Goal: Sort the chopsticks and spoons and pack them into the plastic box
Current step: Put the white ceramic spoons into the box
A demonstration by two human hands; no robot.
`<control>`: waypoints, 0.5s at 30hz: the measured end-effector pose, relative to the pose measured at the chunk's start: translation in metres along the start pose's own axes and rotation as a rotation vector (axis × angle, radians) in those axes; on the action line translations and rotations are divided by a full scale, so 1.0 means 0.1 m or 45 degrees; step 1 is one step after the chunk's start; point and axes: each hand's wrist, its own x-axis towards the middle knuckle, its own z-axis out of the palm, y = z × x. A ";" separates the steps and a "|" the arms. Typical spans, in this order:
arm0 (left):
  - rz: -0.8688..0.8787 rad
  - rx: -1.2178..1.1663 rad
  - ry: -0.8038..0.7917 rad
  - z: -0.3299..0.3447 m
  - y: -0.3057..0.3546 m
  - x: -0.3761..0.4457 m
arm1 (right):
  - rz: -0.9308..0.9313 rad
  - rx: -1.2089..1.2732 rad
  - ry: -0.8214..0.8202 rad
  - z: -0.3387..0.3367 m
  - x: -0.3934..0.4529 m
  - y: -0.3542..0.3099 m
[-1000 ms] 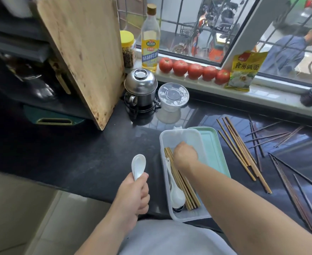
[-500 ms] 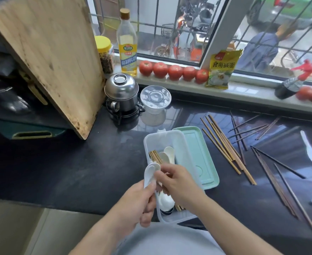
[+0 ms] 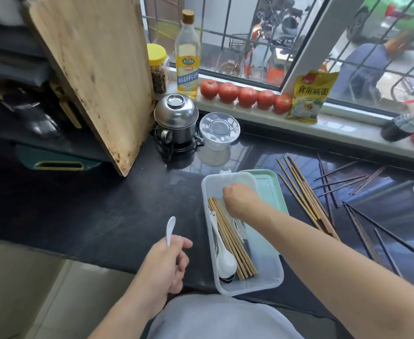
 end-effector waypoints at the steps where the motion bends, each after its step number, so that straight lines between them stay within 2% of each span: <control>1: -0.003 -0.011 0.007 -0.02 -0.02 -0.01 | 0.002 0.004 -0.017 0.05 0.04 -0.02; 5: -0.019 -0.033 0.045 -0.06 -0.07 -0.04 | 0.030 0.076 -0.023 0.23 0.12 -0.05; 15: -0.019 -0.046 0.053 -0.08 -0.07 -0.03 | 0.302 0.331 0.190 0.49 0.07 -0.17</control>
